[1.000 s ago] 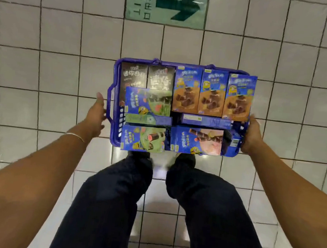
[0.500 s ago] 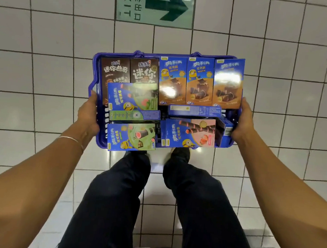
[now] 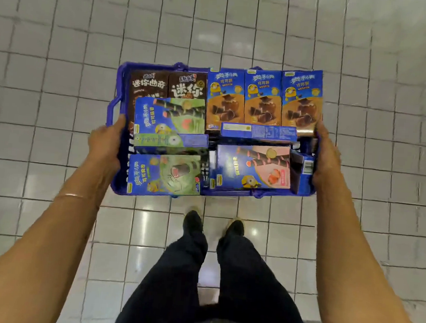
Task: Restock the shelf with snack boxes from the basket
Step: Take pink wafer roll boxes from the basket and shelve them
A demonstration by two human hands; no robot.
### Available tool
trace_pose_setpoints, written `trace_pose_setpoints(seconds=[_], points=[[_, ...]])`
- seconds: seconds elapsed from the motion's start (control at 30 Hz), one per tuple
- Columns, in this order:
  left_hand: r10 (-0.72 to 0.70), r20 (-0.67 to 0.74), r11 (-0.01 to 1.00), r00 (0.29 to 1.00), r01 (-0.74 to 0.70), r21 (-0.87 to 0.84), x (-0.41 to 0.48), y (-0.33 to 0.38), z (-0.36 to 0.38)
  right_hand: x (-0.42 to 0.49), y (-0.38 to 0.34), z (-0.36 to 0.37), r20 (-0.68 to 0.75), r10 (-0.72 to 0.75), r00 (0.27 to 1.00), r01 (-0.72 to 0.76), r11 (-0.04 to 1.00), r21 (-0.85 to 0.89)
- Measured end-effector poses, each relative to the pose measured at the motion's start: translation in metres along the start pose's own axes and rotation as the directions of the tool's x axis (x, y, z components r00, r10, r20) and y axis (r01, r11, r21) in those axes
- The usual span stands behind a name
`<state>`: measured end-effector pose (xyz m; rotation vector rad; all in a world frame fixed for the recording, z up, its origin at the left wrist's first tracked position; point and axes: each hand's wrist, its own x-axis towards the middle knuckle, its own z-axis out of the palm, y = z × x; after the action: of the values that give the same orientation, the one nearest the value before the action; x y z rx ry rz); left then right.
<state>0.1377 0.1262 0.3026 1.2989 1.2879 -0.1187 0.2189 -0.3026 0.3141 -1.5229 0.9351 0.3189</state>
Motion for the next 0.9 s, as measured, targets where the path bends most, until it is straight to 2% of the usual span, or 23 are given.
trace_pose_setpoints(seconds=[0.17, 0.33, 0.67, 0.9], points=[[0.071, -0.015, 0.995, 0.997, -0.072, -0.063, -0.016, 0.114, -0.026, -0.044, -0.107, 0.050, 0.038, -0.115, 0.993, 0.114, 0.993, 0.022], [0.145, -0.036, 0.983, 0.989, -0.148, -0.111, -0.002, 0.223, -0.028, -0.052, -0.196, 0.110, 0.019, -0.165, 0.986, 0.163, 0.983, 0.079], [0.163, -0.080, 0.979, 0.983, -0.171, -0.110, 0.122, 0.427, 0.027, 0.026, -0.355, 0.274, 0.080, -0.185, 0.979, 0.169, 0.970, 0.174], [0.186, -0.105, 0.968, 0.977, -0.201, -0.149, 0.192, 0.574, 0.043, 0.066, -0.480, 0.394, 0.039, -0.192, 0.981, 0.184, 0.971, 0.153]])
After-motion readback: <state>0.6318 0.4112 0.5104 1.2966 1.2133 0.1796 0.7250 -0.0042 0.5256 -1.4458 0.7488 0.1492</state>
